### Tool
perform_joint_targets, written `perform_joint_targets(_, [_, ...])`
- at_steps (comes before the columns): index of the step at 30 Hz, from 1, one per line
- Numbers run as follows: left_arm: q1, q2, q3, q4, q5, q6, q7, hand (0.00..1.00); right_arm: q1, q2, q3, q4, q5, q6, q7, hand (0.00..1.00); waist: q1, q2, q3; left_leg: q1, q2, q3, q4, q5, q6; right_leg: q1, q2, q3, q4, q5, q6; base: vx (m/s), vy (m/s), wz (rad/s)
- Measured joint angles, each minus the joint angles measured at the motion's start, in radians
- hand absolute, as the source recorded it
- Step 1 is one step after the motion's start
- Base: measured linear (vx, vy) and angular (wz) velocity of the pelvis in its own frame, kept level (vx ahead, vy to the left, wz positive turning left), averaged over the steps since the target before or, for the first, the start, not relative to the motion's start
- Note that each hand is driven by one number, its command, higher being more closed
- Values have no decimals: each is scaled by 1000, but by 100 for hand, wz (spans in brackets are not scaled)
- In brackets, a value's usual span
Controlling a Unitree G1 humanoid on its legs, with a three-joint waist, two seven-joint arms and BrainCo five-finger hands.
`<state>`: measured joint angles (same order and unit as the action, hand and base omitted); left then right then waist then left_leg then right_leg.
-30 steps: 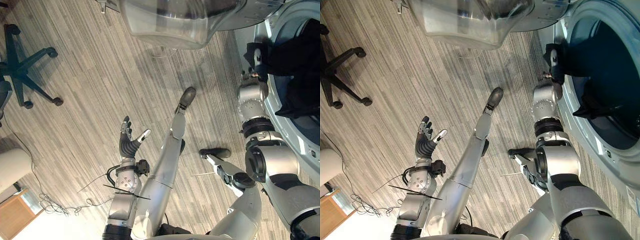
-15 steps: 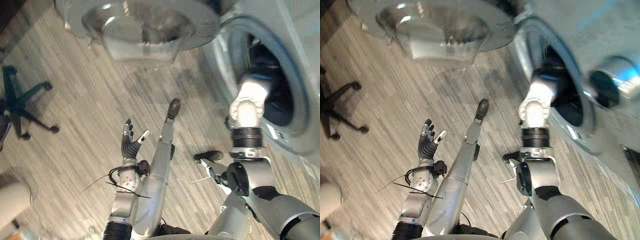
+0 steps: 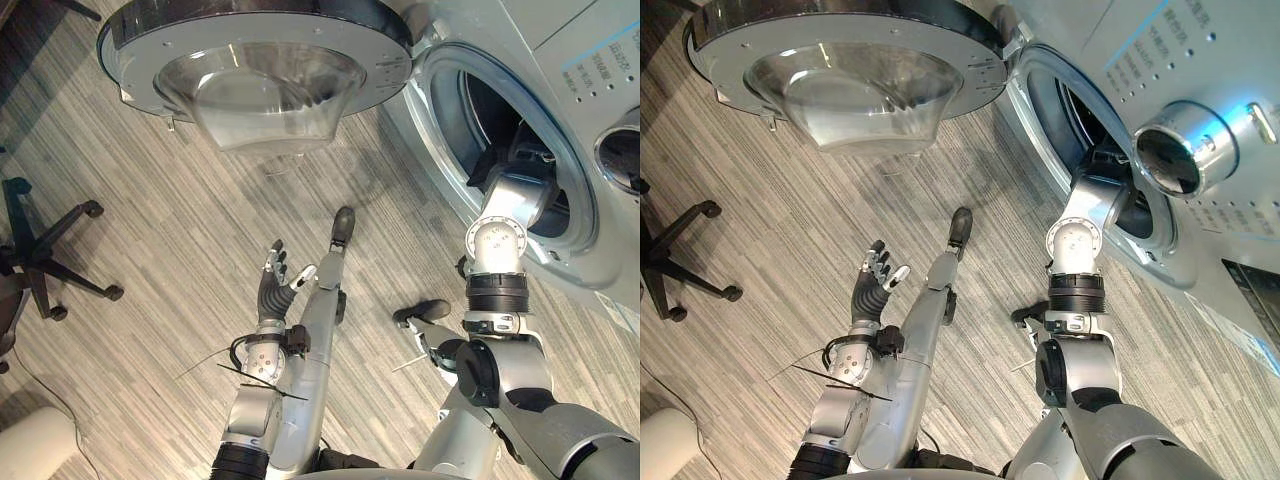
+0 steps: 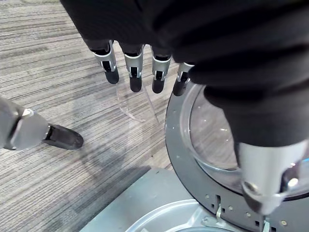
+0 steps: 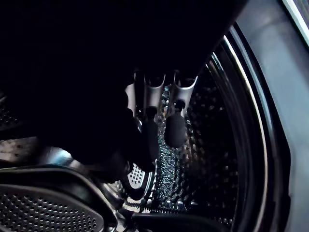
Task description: Pick up the laundry basket with both hands and put the clothes into the washing machine.
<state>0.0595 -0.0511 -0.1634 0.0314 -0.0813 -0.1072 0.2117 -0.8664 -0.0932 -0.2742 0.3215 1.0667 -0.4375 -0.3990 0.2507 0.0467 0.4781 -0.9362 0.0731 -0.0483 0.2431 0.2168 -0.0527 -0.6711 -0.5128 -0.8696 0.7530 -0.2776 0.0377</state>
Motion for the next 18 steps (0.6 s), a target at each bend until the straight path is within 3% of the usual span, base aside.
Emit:
perform_joint_targets(3, [13,0,2,34,-5,2,-16,0,14,23,21,60,-89,44,-11,0,-28,-25,-1,24,0,36,-1,-11,13,-5,-7,38,-6,10,3,4,2,-23])
perform_joint_targets(5, [24,-1,11,42,-5,3,-17,0,69,64,58,68,-140,62,3,0,-73,-62,-8,41,5,66,-1,-19,22,-13,-3,69,-23,26,2,10,-8,-33])
perform_joint_targets(7, [24,-3,17,52,-4,4,-23,0,115,70,103,106,-183,95,29,0,-96,-90,-11,61,25,92,2,-36,27,-9,23,93,-58,48,-1,19,-16,-48])
perform_joint_targets(10, [23,-4,12,58,-4,19,-61,0,179,97,189,161,-247,178,111,0,-115,-93,-13,93,53,118,35,-73,22,26,57,115,-102,69,1,35,-31,-44])
perform_joint_targets(16, [28,9,13,60,-4,41,-140,0,530,198,369,175,-249,253,258,0,-129,-106,-21,205,125,195,166,-197,19,143,129,195,-186,100,18,106,-100,-54])
perform_joint_targets(18, [29,18,3,59,-3,45,-164,0,646,175,414,160,-257,281,307,0,-141,-109,-24,247,144,223,204,-240,21,181,144,225,-207,109,28,115,-54,-53])
